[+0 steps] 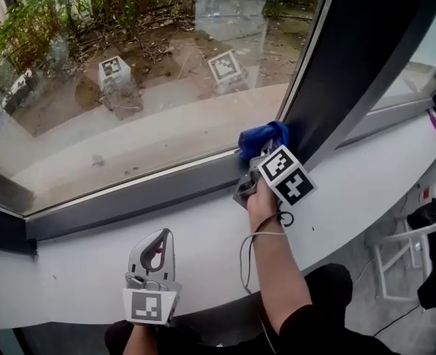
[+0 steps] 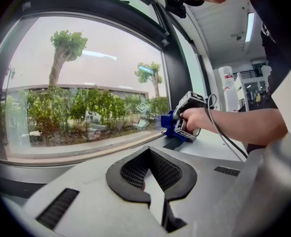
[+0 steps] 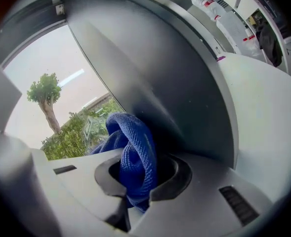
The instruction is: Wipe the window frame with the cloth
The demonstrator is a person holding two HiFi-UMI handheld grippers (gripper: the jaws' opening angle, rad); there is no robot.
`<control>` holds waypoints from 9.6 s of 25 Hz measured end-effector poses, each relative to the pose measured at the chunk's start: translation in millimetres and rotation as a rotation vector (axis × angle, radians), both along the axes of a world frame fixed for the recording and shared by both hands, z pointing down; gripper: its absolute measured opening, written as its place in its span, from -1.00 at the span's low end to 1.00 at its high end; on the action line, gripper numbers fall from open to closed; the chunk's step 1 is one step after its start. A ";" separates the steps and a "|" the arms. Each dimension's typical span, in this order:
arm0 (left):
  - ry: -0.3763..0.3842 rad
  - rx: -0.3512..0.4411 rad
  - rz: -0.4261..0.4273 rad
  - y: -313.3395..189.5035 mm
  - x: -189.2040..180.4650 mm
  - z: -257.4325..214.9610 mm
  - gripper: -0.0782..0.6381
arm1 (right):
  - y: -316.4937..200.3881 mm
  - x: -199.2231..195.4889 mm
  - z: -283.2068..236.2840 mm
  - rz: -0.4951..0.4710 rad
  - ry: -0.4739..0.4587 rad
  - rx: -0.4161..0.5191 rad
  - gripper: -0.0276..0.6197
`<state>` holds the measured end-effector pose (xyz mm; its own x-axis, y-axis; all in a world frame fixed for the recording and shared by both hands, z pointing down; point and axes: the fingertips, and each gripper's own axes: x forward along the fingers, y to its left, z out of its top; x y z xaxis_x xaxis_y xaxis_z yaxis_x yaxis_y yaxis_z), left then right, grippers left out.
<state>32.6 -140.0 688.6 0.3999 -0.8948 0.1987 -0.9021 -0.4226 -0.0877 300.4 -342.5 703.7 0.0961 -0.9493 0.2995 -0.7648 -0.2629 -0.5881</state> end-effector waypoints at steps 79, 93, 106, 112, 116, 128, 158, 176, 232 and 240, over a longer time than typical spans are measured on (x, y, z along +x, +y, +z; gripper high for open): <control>-0.026 -0.176 0.118 38.0 65.9 -194.5 -0.77 | -1.0 0.4 -232.2 0.122 -0.123 -0.126 -0.84; 0.037 -0.207 0.018 45.4 72.5 -272.7 -0.77 | -0.3 0.1 -280.1 0.084 -0.100 -0.107 -0.84; 0.063 -0.172 -0.014 42.0 71.1 -311.4 -0.77 | -0.2 1.3 -311.2 0.091 -0.106 -0.043 -0.83; 0.049 -0.177 -0.004 44.3 68.5 -322.2 -0.77 | 0.8 0.4 -328.7 0.093 -0.102 -0.023 -0.83; 0.050 -0.176 0.003 44.2 68.3 -331.9 -0.77 | 0.7 0.3 -340.5 0.098 -0.111 -0.016 -0.83; 0.058 -0.177 -0.003 53.1 63.3 -363.8 -0.77 | 2.5 1.2 -388.0 0.115 -0.120 0.050 -0.83; 0.059 -0.208 -0.021 84.1 35.9 -381.1 -0.77 | 15.6 -19.7 -497.6 0.013 0.328 0.466 -0.83; 0.108 -0.172 -0.091 89.9 -1.6 -394.2 -0.77 | 35.5 -86.3 -510.7 -0.111 0.530 0.530 -0.83; 0.112 -0.085 0.155 286.0 193.3 -502.0 -0.77 | 494.1 18.8 -569.3 -0.559 0.732 0.486 -0.83; 0.141 -0.053 0.003 394.9 279.7 -522.2 -0.77 | 595.5 121.2 -579.8 -0.678 0.773 0.471 -0.83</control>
